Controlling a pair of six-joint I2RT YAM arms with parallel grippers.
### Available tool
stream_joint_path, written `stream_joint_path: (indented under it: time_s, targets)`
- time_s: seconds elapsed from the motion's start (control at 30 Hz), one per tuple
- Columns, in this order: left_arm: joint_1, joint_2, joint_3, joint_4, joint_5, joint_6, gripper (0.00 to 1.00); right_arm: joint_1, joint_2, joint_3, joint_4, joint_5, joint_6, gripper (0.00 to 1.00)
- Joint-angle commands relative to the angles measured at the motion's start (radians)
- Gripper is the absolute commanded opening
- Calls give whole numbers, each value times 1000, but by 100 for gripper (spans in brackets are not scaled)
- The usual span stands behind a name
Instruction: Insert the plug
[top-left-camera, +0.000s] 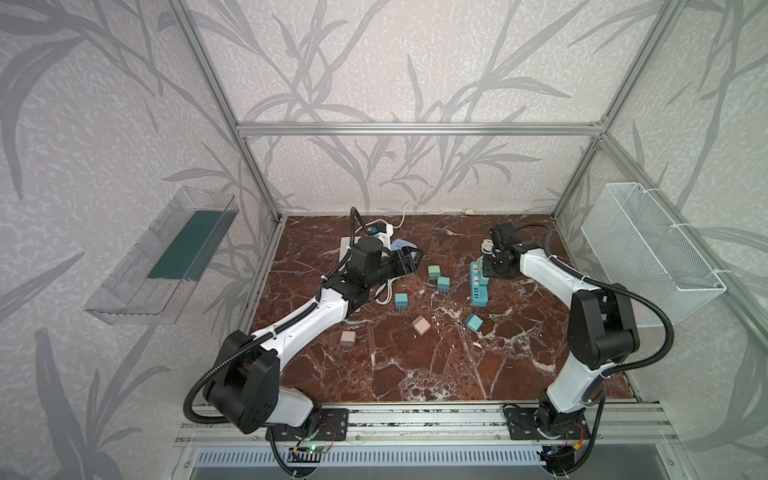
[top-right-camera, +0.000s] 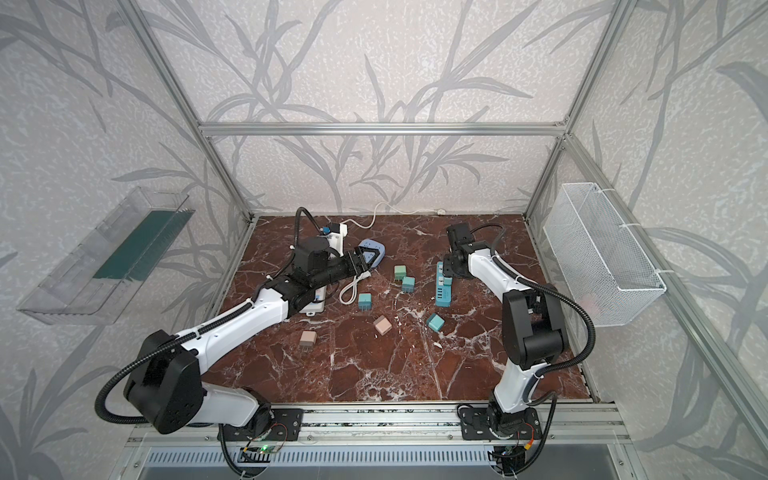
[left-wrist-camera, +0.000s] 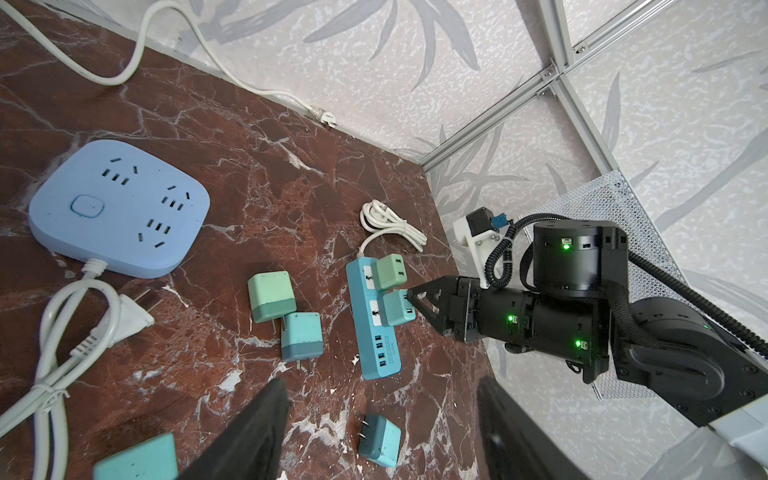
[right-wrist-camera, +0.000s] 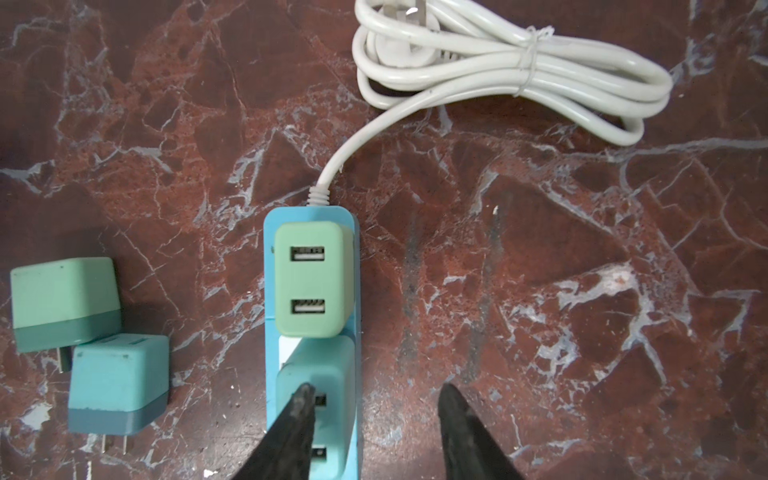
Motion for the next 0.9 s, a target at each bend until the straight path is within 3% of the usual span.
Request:
stream_joint_path:
  time_s: [0.0, 0.07, 0.2, 0.3, 0.43, 0.53, 0.57, 0.7, 0.87]
  targets:
    - [6, -17, -9, 21, 5, 2, 72, -8, 2, -41, -44, 6, -3, 48]
    - [6, -15, -9, 23, 6, 1, 72, -8, -21, -36, -49, -9, -11, 48]
    - [5, -11, -10, 23, 9, -1, 72, 15, -105, -20, -69, -41, -23, 61]
    - [8, -11, -10, 22, 8, 0, 72, 82, -175, -46, -66, -19, -7, 62]
    - [7, -15, -9, 20, 7, 4, 72, 222, -194, -124, 0, -41, 30, 45]
    - [9, -13, -7, 13, 1, 8, 72, 258, -136, -151, 64, -122, 62, 9]
    - [11, -13, -6, 8, -2, 12, 72, 258, -110, -148, 69, -122, 67, 4]
    - [17, -14, 3, -34, -36, 42, 71, 243, 20, -95, 50, -130, 44, 0]
    - [23, -8, 19, -109, -122, 102, 71, 201, 78, -78, 39, -118, 47, 0]
